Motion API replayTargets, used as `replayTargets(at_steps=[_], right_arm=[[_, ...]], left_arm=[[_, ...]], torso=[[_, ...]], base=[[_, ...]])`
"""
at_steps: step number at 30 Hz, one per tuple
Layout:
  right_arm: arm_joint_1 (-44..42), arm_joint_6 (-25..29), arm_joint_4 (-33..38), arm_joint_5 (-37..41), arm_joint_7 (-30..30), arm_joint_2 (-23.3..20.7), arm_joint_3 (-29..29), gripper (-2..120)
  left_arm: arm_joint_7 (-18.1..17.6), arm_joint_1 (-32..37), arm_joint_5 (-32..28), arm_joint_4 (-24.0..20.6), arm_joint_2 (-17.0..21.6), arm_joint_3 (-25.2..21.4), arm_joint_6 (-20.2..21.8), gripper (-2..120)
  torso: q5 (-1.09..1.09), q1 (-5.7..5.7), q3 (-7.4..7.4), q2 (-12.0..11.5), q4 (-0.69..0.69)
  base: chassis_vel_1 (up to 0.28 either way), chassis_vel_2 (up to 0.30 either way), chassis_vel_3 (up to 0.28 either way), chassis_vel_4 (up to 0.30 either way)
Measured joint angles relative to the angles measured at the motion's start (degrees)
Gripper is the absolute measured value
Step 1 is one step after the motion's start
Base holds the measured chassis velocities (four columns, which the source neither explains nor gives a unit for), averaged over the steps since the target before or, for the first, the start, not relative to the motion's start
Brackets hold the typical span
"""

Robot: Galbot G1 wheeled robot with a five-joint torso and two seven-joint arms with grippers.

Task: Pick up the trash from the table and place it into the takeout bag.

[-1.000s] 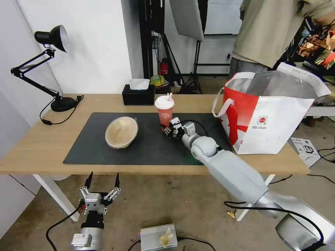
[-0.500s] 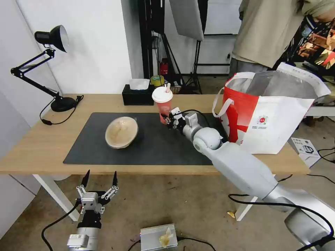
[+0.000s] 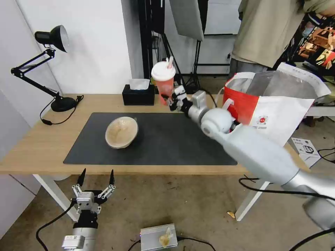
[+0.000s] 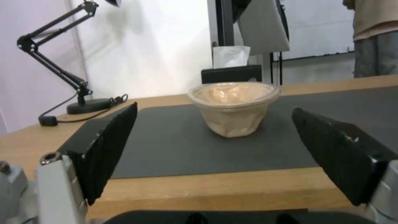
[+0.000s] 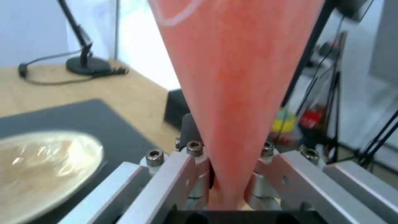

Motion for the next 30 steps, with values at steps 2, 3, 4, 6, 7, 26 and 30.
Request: replayTargets(at_steps=[2, 3, 4, 6, 7, 26, 30], right_arm=[[3.26, -0.4, 1.42, 2.04, 0.01, -2.96, -0.77, 7], [3.26, -0.4, 1.42, 2.04, 0.01, -2.96, -0.77, 7], [4.49, -0.5, 1.94, 2.85, -0.01, -4.23, -1.05, 7], [6.06, -0.66, 2.5, 3.85, -0.09, -5.81, -1.44, 7], [7.1, -0.72, 2.85, 4.44, -0.15, -6.79, -1.71, 7], [12.92, -1.82, 13.7, 8.67, -1.99, -26.02, -0.18, 7], [11.73, -1.91, 14.59, 7.4, -4.11, -30.16, 1.6, 7]], left_arm=[[-0.01, 0.2, 0.0, -0.51, -0.05, -0.21, 0.0, 100], [-0.01, 0.2, 0.0, -0.51, -0.05, -0.21, 0.0, 100], [-0.01, 0.37, 0.0, -0.79, -0.07, -0.25, 0.0, 100], [-0.02, 0.59, 0.0, -1.12, -0.05, -0.27, 0.0, 100], [-0.02, 0.73, 0.0, -1.33, -0.01, -0.27, 0.0, 100], [0.04, 4.61, 0.27, -6.82, 1.02, -1.06, -1.11, 100], [0.03, 4.85, 0.27, -7.54, 0.85, -0.89, -1.11, 100]], torso=[[-0.01, 0.0, 0.0, 0.0, -0.01], [-0.01, 0.0, 0.0, 0.0, -0.01], [-0.01, 0.0, 0.0, 0.0, -0.01], [-0.01, -0.01, 0.0, 0.0, -0.01], [-0.01, 0.0, 0.0, 0.0, -0.02], [0.0, -0.01, -0.01, 0.0, -0.02], [-0.01, -0.01, -0.01, 0.0, -0.02]], base=[[0.0, 0.0, 0.0, 0.0], [0.0, 0.0, 0.0, 0.0], [0.0, 0.0, 0.0, 0.0], [0.0, 0.0, 0.0, 0.0], [0.0, 0.0, 0.0, 0.0], [0.0, 0.0, 0.0, 0.0], [0.0, 0.0, 0.0, 0.0]])
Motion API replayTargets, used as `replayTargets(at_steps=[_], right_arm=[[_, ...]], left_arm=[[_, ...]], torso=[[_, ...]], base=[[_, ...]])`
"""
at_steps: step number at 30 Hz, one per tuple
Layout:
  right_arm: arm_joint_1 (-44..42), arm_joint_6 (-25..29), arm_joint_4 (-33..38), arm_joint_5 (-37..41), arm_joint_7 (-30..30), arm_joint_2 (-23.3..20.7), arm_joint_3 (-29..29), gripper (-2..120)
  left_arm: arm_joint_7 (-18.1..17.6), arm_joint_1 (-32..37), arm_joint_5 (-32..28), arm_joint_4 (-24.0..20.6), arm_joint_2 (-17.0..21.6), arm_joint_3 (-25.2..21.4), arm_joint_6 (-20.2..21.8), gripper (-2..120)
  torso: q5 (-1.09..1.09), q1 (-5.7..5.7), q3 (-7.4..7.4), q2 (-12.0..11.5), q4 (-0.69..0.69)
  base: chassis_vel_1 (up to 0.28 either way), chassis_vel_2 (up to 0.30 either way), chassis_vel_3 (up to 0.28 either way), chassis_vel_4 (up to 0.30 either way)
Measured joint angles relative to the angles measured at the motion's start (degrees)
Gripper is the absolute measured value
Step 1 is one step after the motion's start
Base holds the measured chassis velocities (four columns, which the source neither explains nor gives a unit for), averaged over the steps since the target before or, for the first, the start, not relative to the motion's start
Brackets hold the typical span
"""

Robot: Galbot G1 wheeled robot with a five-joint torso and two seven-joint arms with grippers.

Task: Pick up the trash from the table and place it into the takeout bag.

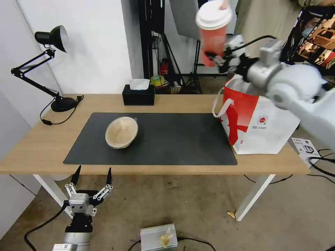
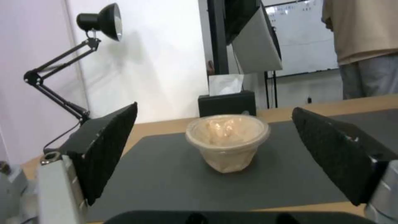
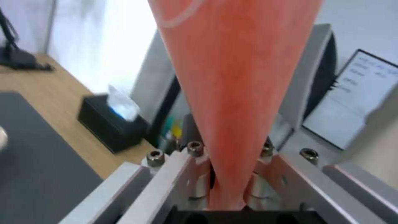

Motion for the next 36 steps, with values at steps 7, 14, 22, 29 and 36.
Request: replayTargets(at_steps=[7, 14, 22, 29, 36], right_arm=[[-5.08, 0.16, 1.66, -3.41, -3.63, -6.31, 4.82, 7], [-8.73, 1.35, 1.36, -9.15, -7.58, -10.23, 7.83, 7], [-9.78, 1.97, -1.46, -14.05, -12.97, -12.36, 8.35, 7], [-8.31, 2.0, -8.14, -21.7, -19.9, -11.7, 7.16, 7], [-4.94, 2.4, -12.39, -30.18, -26.68, -10.9, 5.88, 7]], left_arm=[[0.02, 0.43, 0.3, -1.61, 0.22, 0.59, 0.0, 100], [0.05, 0.63, 0.27, -3.26, 0.6, 0.71, 0.26, 100], [0.07, 0.6, 0.08, -3.68, 0.34, 0.91, 0.32, 100], [0.12, 0.2, -0.22, -3.21, -0.07, 0.69, 0.34, 100], [0.16, -0.51, -0.23, -2.22, -0.59, 0.96, 0.27, 100]], torso=[[0.01, 0.0, 0.0, 0.0, 0.0], [0.0, 0.0, 0.0, 0.0, 0.0], [0.0, 0.0, 0.0, 0.0, 0.0], [0.0, 0.0, 0.01, 0.0, 0.02], [-0.01, 0.0, 0.01, 0.0, 0.0]], base=[[0.0, 0.0, 0.0, 0.0], [0.0, 0.0, 0.0, 0.0], [0.0, 0.0, 0.0, 0.0], [0.0, 0.0, 0.0, 0.0], [0.0, 0.0, 0.0, 0.0]])
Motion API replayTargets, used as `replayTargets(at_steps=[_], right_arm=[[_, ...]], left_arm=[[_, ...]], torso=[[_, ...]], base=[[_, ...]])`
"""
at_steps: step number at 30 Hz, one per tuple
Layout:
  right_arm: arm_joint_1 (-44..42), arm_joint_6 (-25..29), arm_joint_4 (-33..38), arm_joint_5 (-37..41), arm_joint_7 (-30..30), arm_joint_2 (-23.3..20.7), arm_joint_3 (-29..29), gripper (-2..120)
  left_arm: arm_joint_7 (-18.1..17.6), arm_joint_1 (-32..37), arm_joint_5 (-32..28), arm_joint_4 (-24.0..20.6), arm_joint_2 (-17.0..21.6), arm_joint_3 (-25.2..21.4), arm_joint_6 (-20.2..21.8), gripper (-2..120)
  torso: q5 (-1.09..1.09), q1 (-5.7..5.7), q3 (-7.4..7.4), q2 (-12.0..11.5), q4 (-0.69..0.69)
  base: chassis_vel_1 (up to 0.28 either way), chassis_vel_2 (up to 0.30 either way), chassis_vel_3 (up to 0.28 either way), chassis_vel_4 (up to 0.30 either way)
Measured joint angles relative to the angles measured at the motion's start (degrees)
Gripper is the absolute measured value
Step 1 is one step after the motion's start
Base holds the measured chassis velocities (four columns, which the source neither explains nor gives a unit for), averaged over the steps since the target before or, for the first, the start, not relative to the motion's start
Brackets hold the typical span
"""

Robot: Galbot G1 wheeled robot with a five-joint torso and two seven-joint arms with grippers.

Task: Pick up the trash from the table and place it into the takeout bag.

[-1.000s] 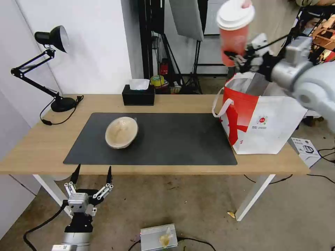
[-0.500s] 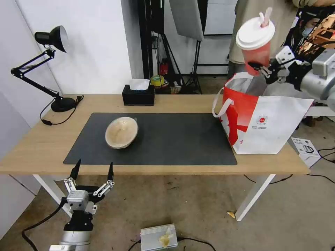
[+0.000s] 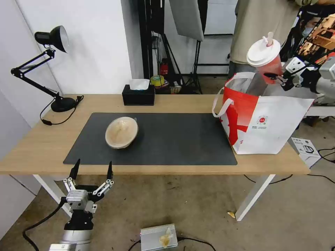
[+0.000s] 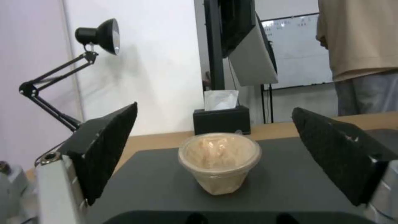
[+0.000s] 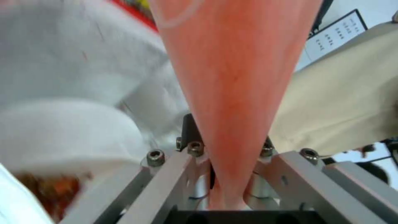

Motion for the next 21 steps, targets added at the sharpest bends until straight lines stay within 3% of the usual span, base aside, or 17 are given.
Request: replayTargets(at_steps=[7, 21], right_arm=[[2.64, 0.47, -2.76, -6.96, -4.31, 1.39, -0.98, 7], [6.59, 0.85, -7.98, -12.82, -7.31, 4.58, -3.39, 7]], left_arm=[[0.03, -0.53, -0.04, 1.13, -0.13, 0.19, -0.18, 100], [0.33, -1.16, -1.18, 3.05, 0.08, 0.01, -1.08, 100]], torso=[[0.0, 0.0, 0.0, 0.0, 0.0], [0.0, 0.0, 0.0, 0.0, 0.0]], base=[[0.0, 0.0, 0.0, 0.0], [0.0, 0.0, 0.0, 0.0]])
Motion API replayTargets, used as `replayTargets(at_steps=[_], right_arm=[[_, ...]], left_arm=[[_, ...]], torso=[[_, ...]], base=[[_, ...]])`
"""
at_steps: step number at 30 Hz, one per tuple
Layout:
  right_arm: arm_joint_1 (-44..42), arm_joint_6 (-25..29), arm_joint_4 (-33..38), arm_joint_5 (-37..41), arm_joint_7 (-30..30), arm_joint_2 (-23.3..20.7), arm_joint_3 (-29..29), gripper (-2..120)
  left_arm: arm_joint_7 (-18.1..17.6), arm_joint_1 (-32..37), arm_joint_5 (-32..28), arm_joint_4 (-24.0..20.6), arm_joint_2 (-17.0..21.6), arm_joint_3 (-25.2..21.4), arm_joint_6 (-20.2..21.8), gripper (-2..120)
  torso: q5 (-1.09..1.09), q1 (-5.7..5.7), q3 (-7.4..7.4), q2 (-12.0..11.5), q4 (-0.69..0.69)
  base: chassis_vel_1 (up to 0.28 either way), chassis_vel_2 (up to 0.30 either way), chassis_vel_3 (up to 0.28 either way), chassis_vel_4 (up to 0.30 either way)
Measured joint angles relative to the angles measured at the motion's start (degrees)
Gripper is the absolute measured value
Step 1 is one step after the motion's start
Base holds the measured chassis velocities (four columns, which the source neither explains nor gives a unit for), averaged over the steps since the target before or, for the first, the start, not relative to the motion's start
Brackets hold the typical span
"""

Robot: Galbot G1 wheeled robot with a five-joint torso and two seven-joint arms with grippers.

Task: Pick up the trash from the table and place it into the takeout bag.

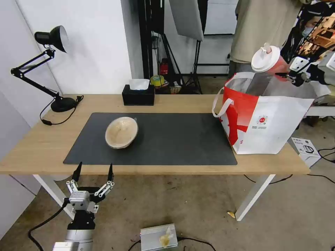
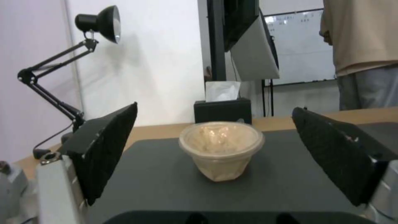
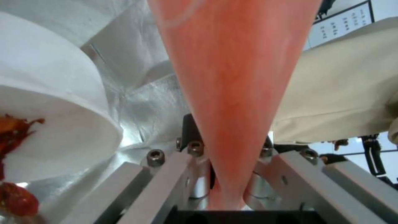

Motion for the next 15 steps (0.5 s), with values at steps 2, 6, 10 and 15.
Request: replayTargets(at_steps=[2, 6, 10, 15], right_arm=[[0.36, 0.02, -0.44, -0.69, -0.31, 0.35, -0.21, 7], [5.98, 0.47, -3.57, -3.31, -0.84, 2.33, -6.04, 7], [9.61, 1.61, -6.48, -5.96, -1.36, 4.04, -10.1, 7], [11.82, 3.24, -9.73, -9.49, -1.99, 6.43, -12.7, 7]], left_arm=[[0.02, -0.07, -0.04, 0.22, 0.02, -0.01, -0.06, 100], [0.07, -0.65, -0.47, 1.11, 0.08, 0.08, -0.14, 100], [0.09, -1.11, -0.98, 1.7, -0.03, 0.01, -0.25, 100], [0.11, -1.22, -1.18, 2.58, -0.42, 0.05, -0.88, 100]], torso=[[0.0, 0.0, 0.0, 0.0, 0.0], [-0.01, 0.0, 0.0, 0.0, 0.01], [-0.01, 0.0, 0.0, 0.0, 0.0], [-0.01, 0.0, 0.0, 0.0, 0.01]], base=[[0.0, 0.0, 0.0, 0.0], [0.0, 0.0, 0.0, 0.0], [0.0, 0.0, 0.0, 0.0], [0.0, 0.0, 0.0, 0.0]])
